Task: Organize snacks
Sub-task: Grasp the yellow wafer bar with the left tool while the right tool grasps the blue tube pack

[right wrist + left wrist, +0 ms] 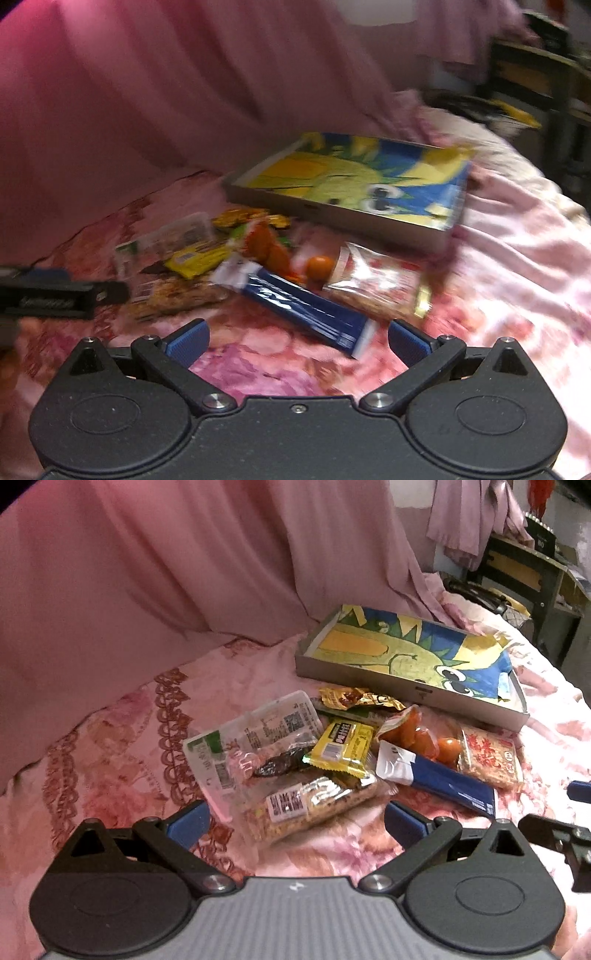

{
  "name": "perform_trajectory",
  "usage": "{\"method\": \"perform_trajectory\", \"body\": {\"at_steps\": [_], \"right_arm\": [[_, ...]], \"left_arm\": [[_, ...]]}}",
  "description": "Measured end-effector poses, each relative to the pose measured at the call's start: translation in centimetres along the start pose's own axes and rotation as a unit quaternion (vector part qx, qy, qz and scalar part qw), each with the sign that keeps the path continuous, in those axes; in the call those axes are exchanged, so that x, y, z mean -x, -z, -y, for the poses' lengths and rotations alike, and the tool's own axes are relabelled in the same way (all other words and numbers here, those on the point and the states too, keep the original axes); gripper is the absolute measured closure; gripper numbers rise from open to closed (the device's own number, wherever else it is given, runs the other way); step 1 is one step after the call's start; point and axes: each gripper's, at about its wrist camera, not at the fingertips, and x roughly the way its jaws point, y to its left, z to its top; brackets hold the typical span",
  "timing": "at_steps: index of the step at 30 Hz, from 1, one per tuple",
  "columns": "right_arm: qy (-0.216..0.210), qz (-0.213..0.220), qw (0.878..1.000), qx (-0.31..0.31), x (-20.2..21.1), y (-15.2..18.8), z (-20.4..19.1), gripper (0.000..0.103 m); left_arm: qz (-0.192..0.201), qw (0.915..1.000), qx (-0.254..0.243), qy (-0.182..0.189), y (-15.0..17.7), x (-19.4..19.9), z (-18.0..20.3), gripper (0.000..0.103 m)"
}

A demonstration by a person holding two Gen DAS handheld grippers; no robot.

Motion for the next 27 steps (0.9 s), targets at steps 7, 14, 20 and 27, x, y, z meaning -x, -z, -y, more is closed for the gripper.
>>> {"method": "perform_trajectory", "body": {"at_steps": [7, 14, 20, 27], "right_arm": [[-0.053, 0.0, 0.996, 0.068, -2.8, -3.2, 0.0, 0.001], [-0.075, -0.017, 0.985, 0.152, -6.0, -3.8, -0.5, 0.001], [-0.086, -0.041, 0.978, 0.186, -8.2, -2.9, -1.0, 0.003], [-0.09, -0.049, 0.971, 0.214, -10.0, -2.4, -1.4, 0.018]], "left_arm": [[-0.03, 0.9992, 0.019, 0.018, -2.3, -3.9, -1.9, 0.0], [0.005, 0.9988, -0.004, 0.048, -4.2, -6.1, -1.5, 0.0], [0.002, 0.9959, -0.071, 0.056, -4.9, -9.1, 0.2, 0.0], [-0.022, 0.9919, -0.085, 0.092, -5.3, -11.8, 0.5, 0.002]]}}
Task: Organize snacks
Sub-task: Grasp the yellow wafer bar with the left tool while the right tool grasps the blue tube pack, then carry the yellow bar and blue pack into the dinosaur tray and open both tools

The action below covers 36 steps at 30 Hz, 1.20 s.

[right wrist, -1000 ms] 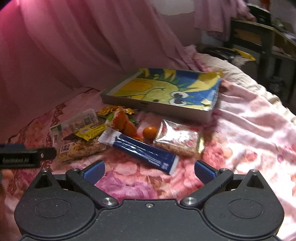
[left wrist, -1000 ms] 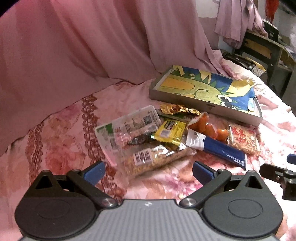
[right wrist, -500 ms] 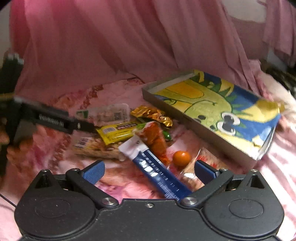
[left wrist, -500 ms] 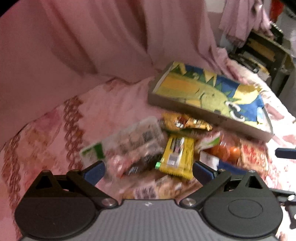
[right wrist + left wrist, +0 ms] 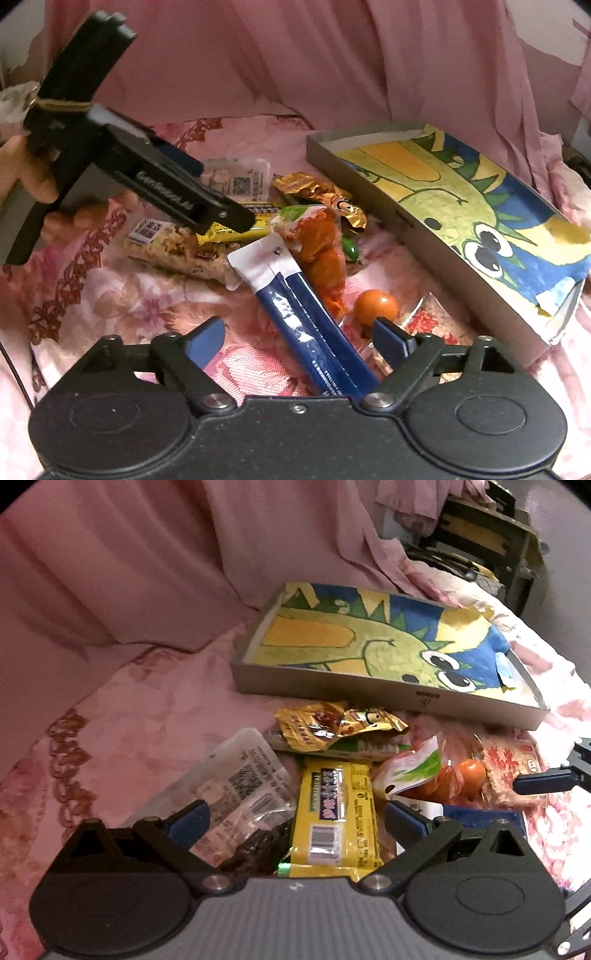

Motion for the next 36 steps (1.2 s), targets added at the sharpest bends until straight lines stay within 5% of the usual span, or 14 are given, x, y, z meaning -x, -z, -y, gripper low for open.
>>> {"method": "perform_trajectory", "body": {"at_steps": [9, 18, 24, 36], "right_arm": [[0.011, -0.011, 1.0, 0.024, -1.4, 0.0, -0.6, 0.033], [0.018, -0.026, 0.999, 0.04, -2.8, 0.2, -0.9, 0.038], [0.027, -0.033, 0.998, 0.042, -2.9, 0.0, -0.9, 0.055], [0.057, -0.005, 0.996, 0.065, -1.0, -0.5, -2.3, 0.064]], "left_arm": [[-0.026, 0.9971, -0.069, 0.019, 0.2, -1.6, 1.3, 0.016], [-0.036, 0.9975, -0.044, 0.04, -0.4, -2.0, 0.4, 0.033], [-0.034, 0.9972, -0.058, 0.033, -0.6, -1.3, 1.1, 0.05], [-0.056, 0.9972, 0.034, 0.037, -0.6, 0.5, 0.3, 0.051]]}}
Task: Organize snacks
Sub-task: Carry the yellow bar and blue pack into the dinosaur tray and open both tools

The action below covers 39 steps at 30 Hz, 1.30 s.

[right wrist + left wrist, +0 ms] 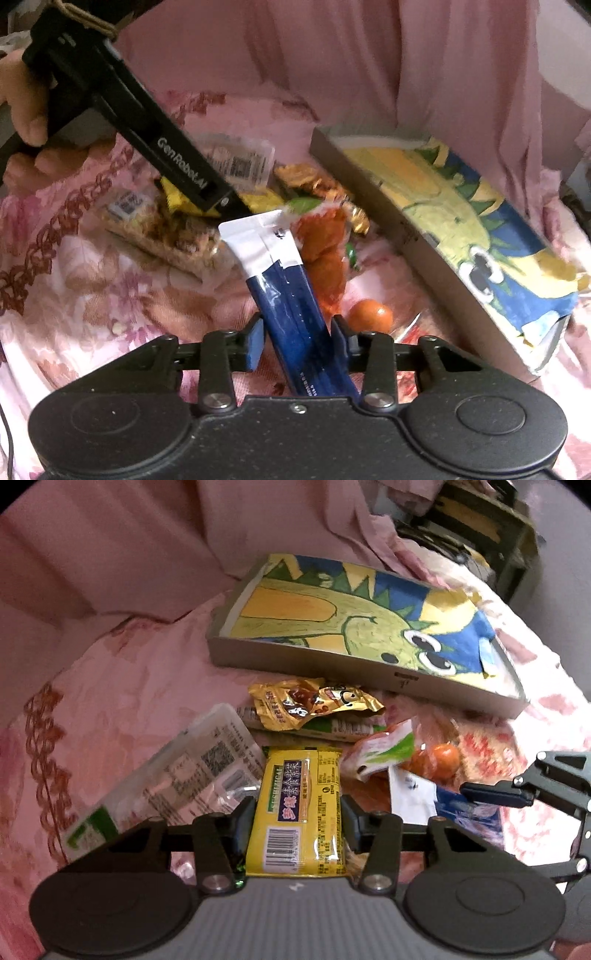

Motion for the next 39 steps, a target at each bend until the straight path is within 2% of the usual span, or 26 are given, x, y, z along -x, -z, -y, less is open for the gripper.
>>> {"method": "perform_trajectory", "body": {"at_steps": [5, 10, 16, 20, 25, 28, 34, 39], "right_arm": [[0.032, 0.048, 0.998, -0.004, 2.4, -0.3, -0.2, 0.065], [0.087, 0.09, 0.992, -0.006, 4.3, -0.6, 0.1, 0.065], [0.159, 0.135, 0.978, -0.009, 5.4, -0.3, 1.4, 0.065], [0.2, 0.152, 0.968, -0.008, 5.2, -0.2, 2.6, 0.065], [0.247, 0.148, 0.957, -0.015, 3.8, -0.6, 4.8, 0.065], [0.286, 0.143, 0.947, 0.005, 2.7, -0.7, 5.7, 0.065], [0.32, 0.142, 0.936, 0.032, 0.0, -1.5, 6.9, 0.065], [0.318, 0.123, 0.94, 0.034, -3.0, -2.2, 8.0, 0.065]], "left_arm": [[-0.003, 0.9986, 0.053, 0.0, 0.8, 1.2, -0.4, 0.051], [0.025, 0.9956, 0.089, 0.013, 1.2, 3.0, -1.0, 0.051], [0.099, 0.9912, 0.086, 0.022, 1.0, 5.2, -0.1, 0.051], [0.15, 0.9847, 0.085, 0.023, 0.2, 5.5, 0.6, 0.051], [0.206, 0.976, 0.07, -0.004, -3.6, 3.4, 1.6, 0.051], [0.226, 0.971, 0.079, 0.0, -5.3, 2.0, 2.0, 0.051], [0.231, 0.9696, 0.08, 0.006, -8.0, -1.8, 2.5, 0.05], [0.224, 0.9704, 0.091, 0.005, -8.9, -4.1, 1.4, 0.05]]}}
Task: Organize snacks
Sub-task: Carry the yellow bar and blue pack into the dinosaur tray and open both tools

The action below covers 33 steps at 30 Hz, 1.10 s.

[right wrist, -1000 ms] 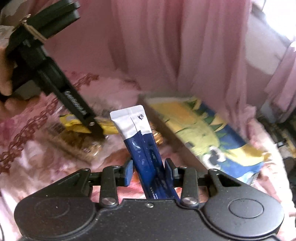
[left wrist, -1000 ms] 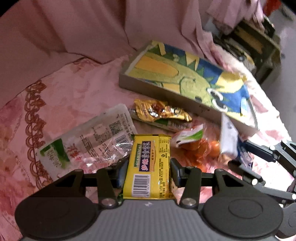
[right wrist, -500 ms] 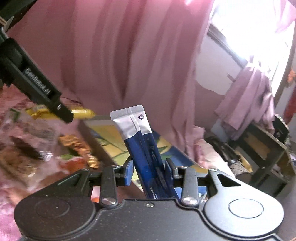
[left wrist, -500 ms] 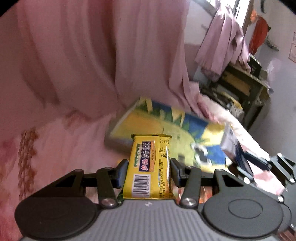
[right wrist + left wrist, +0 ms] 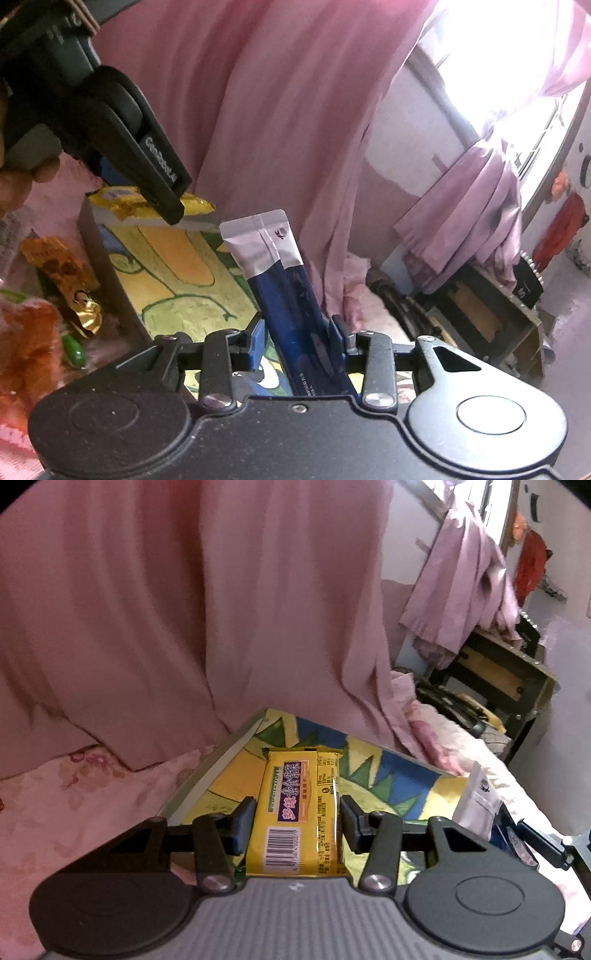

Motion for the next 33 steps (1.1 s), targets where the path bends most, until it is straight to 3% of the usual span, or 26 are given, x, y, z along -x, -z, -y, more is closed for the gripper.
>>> {"method": "perform_trajectory", "body": {"at_steps": [8, 13, 24, 29, 31, 33], "right_arm": [[-0.038, -0.047, 0.998, 0.03, -4.0, 0.3, -2.4, 0.065], [-0.051, -0.062, 0.996, 0.042, -4.4, 0.1, -3.3, 0.064], [-0.057, -0.084, 0.995, 0.014, -5.1, 0.0, -3.0, 0.062], [-0.055, -0.09, 0.994, 0.002, -5.3, -0.1, -2.5, 0.051], [-0.056, -0.094, 0.994, -0.012, -5.4, -0.3, -2.1, 0.035], [-0.067, -0.095, 0.992, -0.039, -5.4, -0.4, -1.3, 0.026]], "left_arm": [[-0.015, 0.9998, -0.002, -0.016, 0.5, -2.3, -0.9, 0.05], [-0.026, 0.9993, -0.017, -0.021, 0.6, -3.4, -0.1, 0.05], [-0.054, 0.9961, -0.056, -0.042, 1.8, -4.3, 0.9, 0.05], [-0.063, 0.9957, -0.053, -0.042, 1.7, -4.4, 0.8, 0.049], [-0.065, 0.9957, -0.049, -0.043, 1.6, -4.2, 0.8, 0.047], [-0.069, 0.9956, -0.044, -0.045, 1.5, -4.0, 0.9, 0.045]]}}
